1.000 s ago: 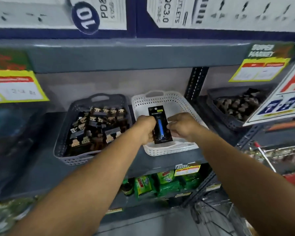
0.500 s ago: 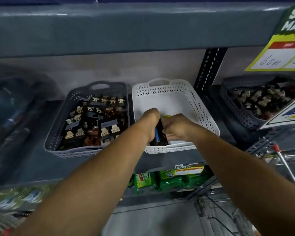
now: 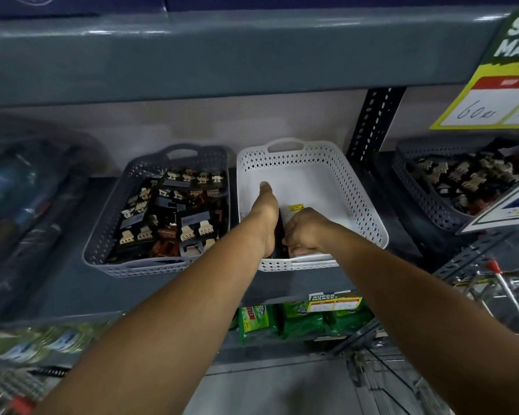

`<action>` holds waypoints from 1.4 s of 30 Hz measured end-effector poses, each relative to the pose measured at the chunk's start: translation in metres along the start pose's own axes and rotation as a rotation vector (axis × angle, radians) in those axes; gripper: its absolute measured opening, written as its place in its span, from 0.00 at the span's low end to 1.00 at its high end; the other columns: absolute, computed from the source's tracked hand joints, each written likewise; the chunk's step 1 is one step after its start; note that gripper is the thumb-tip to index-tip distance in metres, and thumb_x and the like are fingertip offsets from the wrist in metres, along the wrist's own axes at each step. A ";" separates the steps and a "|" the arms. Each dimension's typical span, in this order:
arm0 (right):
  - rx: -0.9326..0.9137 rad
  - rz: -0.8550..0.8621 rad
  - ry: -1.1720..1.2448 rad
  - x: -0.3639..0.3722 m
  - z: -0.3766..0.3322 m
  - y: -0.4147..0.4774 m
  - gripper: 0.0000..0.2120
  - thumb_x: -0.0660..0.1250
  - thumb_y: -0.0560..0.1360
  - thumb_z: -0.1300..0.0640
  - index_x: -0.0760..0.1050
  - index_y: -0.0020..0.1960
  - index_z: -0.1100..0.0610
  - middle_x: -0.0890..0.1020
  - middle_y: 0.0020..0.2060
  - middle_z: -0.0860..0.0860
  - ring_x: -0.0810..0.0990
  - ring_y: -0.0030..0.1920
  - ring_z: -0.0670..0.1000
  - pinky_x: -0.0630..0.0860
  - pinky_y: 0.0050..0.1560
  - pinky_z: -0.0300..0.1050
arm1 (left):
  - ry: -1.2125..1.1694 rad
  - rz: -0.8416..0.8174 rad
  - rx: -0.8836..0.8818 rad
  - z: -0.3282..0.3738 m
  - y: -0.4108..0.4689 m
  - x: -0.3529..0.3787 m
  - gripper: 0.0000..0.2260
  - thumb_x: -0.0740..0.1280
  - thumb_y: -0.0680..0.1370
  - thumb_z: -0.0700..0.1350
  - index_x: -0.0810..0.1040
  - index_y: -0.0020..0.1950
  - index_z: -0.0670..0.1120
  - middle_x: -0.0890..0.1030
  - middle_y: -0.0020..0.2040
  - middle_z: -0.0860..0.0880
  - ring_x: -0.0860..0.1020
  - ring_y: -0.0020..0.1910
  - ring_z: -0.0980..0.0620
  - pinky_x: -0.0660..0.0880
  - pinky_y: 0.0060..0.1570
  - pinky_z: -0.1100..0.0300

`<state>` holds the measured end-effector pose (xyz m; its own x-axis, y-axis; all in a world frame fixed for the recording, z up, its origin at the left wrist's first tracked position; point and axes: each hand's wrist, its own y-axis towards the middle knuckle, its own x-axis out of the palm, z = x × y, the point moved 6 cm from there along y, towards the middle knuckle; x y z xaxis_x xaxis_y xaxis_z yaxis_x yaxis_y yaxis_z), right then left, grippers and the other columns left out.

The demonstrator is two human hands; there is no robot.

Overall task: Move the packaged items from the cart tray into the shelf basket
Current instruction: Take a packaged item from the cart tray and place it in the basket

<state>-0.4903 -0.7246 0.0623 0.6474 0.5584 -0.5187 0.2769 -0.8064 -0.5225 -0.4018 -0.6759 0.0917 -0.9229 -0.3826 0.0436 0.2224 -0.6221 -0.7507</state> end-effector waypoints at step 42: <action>-1.427 -0.090 -0.040 0.171 -0.161 -0.246 0.08 0.70 0.71 0.58 0.80 0.50 0.50 0.80 0.47 0.43 0.79 0.49 0.40 0.75 0.49 0.32 | -0.377 0.273 1.148 -0.113 -0.204 -0.234 0.14 0.59 0.79 0.47 0.77 0.56 0.40 0.81 0.50 0.46 0.78 0.52 0.54 0.75 0.55 0.60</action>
<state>-0.3338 -0.4621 0.2109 0.5758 0.6029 -0.5522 0.7953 -0.2565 0.5493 -0.2665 -0.3822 0.1607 -0.6974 -0.6480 0.3061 0.7152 -0.6568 0.2391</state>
